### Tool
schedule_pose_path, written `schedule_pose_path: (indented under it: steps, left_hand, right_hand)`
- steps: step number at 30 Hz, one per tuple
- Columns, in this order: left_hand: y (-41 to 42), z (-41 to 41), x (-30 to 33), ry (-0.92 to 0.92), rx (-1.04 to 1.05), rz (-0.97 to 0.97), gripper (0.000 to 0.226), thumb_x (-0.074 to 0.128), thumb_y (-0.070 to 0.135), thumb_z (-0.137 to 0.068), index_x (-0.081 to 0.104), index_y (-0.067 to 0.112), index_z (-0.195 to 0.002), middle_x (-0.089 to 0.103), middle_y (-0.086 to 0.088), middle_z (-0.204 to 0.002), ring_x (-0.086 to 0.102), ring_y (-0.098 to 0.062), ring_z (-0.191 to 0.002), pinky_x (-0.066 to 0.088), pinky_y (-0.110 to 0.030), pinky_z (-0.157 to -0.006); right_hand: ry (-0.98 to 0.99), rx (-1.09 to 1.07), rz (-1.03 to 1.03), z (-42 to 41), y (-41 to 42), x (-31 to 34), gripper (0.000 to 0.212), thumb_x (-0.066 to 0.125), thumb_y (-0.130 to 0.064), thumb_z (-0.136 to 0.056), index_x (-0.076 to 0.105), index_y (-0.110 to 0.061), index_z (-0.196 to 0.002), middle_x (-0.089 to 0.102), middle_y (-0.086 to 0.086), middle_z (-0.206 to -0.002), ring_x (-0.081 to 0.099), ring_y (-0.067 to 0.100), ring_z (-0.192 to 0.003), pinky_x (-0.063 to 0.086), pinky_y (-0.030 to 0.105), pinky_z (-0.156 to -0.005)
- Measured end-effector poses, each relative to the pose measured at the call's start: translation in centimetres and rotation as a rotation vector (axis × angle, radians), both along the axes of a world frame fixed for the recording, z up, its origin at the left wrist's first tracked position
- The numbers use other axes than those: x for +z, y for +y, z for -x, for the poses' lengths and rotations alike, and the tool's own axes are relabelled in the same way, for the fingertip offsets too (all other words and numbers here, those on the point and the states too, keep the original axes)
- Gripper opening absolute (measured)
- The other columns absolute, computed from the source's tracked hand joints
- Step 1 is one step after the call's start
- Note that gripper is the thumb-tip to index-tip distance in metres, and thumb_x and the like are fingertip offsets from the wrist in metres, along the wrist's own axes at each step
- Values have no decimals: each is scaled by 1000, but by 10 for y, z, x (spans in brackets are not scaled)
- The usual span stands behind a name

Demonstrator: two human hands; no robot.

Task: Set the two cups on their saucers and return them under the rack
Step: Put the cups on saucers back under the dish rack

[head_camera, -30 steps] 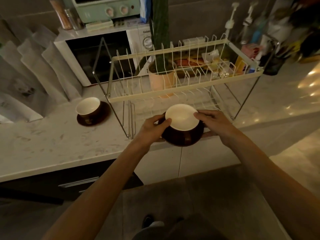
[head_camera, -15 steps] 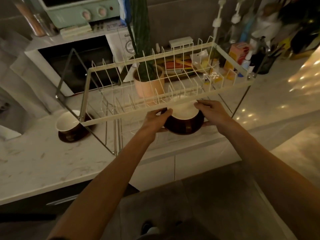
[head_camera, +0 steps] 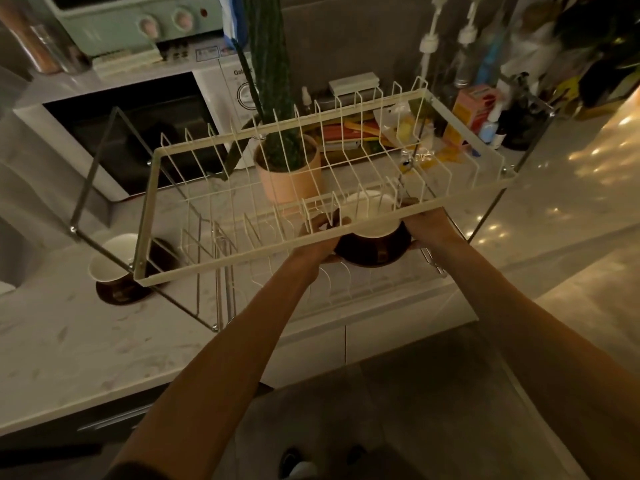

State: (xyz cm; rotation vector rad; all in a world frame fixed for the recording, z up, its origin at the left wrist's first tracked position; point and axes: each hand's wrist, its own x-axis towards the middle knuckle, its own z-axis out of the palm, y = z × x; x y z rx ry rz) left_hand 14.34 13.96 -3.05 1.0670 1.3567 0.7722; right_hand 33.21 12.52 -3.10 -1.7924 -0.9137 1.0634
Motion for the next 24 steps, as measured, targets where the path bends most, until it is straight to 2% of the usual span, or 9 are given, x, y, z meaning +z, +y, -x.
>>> schedule_pose_path:
  steps: [4, 10, 15, 18, 20, 21, 22, 23, 24]
  left_hand:
    - [5, 1, -5, -22, -12, -18, 32, 69, 28, -86, 67, 19, -116, 72, -5, -106, 71, -19, -89, 62, -33, -63]
    - [5, 3, -6, -2, -40, -27, 34, 69, 33, -85, 65, 23, -118, 71, -2, -106, 69, -13, -88, 62, -37, -73]
    - [1, 3, 3, 70, -115, -32, 39, 64, 43, -86, 62, 26, -122, 68, 2, -114, 64, -6, -91, 61, -35, -76]
    - [-2, 7, 13, 158, -148, -49, 39, 60, 48, -88, 62, 27, -121, 65, 4, -112, 60, -8, -91, 59, -35, -77]
    - [-6, 11, 20, 194, -183, -49, 29, 58, 46, -89, 62, 27, -112, 62, 6, -104, 58, -10, -89, 57, -35, -77]
    - [-8, 13, 24, 200, -205, -56, 18, 58, 44, -91, 61, 31, -101, 60, 8, -96, 56, -9, -84, 55, -35, -78]
    - [-11, 16, 27, 195, -223, -72, 8, 57, 43, -92, 58, 34, -91, 57, 11, -88, 54, -8, -80, 52, -36, -78]
    - [-16, 20, 30, 193, -238, -92, 9, 56, 41, -93, 55, 35, -86, 53, 14, -85, 54, -8, -82, 49, -35, -79]
    - [-19, 23, 32, 237, -266, -124, 8, 54, 39, -94, 57, 33, -90, 53, 16, -88, 55, -9, -89, 46, -31, -82]
  right_hand:
    - [-40, 2, -15, 0, 3, -2, 20, 60, -32, -92, 71, -21, -105, 70, 4, -110, 63, 23, -108, 55, 53, -92]
    - [-148, 27, -7, 4, 1, -3, 28, 57, -44, -91, 69, -28, -111, 69, 5, -116, 64, 26, -109, 53, 53, -94]
    - [-301, 64, -54, 13, -6, 6, 37, 52, -39, -98, 64, -16, -123, 66, 15, -124, 60, 33, -116, 49, 48, -99]
    - [-399, 69, -52, 19, -14, 7, 40, 48, -37, -100, 60, -4, -120, 65, 22, -119, 60, 39, -112, 49, 47, -92]
    - [-459, 68, -47, 23, -18, 10, 41, 47, -35, -101, 60, 2, -112, 66, 25, -112, 61, 41, -106, 48, 45, -86]
    - [-488, 65, -54, 25, -20, 11, 41, 47, -34, -101, 59, 4, -110, 66, 26, -109, 62, 42, -104, 48, 45, -84]
    - [-525, 67, -68, 28, -22, 13, 41, 48, -33, -101, 58, 4, -113, 65, 27, -110, 62, 43, -105, 49, 45, -83]
    - [-573, 77, -87, 30, -24, 15, 42, 48, -33, -101, 56, 3, -119, 64, 27, -114, 61, 43, -107, 49, 46, -85]
    - [-632, 90, -98, 34, -26, 18, 45, 48, -34, -100, 53, 1, -127, 63, 26, -119, 60, 44, -111, 49, 47, -87]
